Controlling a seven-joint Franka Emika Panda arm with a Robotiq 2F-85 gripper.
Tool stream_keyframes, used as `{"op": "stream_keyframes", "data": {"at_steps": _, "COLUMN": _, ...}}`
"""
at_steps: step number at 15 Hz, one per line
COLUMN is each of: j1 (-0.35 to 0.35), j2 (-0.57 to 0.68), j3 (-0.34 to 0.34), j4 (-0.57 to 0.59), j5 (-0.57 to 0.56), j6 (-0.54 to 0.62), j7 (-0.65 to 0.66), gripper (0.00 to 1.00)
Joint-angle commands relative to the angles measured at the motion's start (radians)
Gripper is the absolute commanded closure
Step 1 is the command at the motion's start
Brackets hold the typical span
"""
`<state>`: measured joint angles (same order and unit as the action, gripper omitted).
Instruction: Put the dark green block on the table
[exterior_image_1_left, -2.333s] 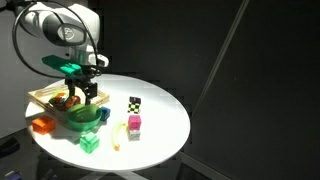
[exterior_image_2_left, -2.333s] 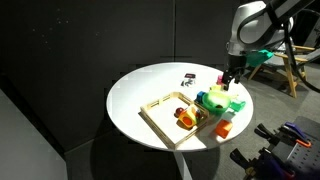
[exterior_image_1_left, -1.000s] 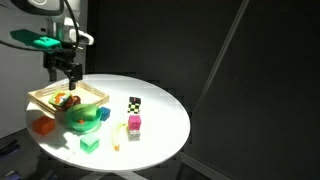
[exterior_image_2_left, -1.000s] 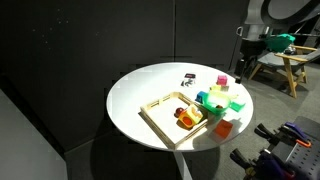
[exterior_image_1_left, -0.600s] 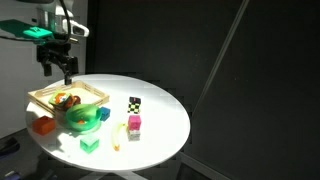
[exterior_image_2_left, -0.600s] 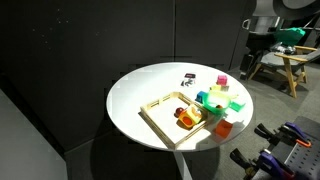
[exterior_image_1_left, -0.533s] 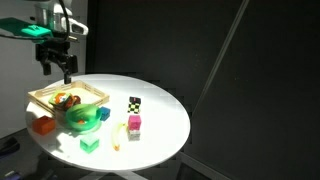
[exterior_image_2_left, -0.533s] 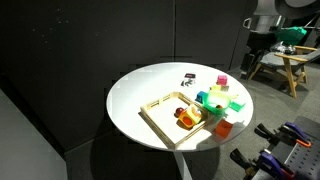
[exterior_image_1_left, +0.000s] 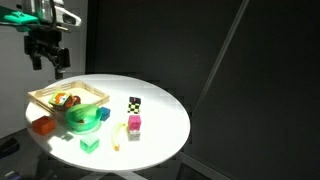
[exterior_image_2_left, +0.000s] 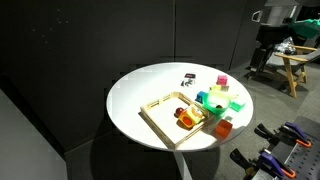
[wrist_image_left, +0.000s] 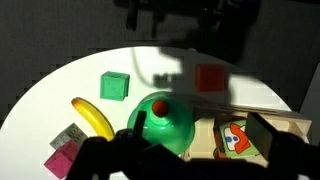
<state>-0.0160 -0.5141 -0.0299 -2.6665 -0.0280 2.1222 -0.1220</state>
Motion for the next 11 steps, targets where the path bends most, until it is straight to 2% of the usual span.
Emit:
{"op": "stream_keyframes", "data": {"at_steps": 1, "j1": 0.008, "j2": -0.060, "j3": -0.009, "j4": -0.020, "j5": -0.002, "j6": -0.049, "j7": -0.016, "gripper": 0.00}}
{"op": "stream_keyframes", "data": {"at_steps": 2, "j1": 0.005, "j2": -0.023, "j3": -0.004, "j4": -0.004, "j5": -0.003, "j6": -0.026, "j7": 0.002, "gripper": 0.00}}
{"op": "stream_keyframes", "data": {"at_steps": 11, "j1": 0.005, "j2": -0.036, "j3": -0.004, "j4": -0.010, "j5": -0.003, "j6": -0.037, "j7": 0.002, "gripper": 0.00}}
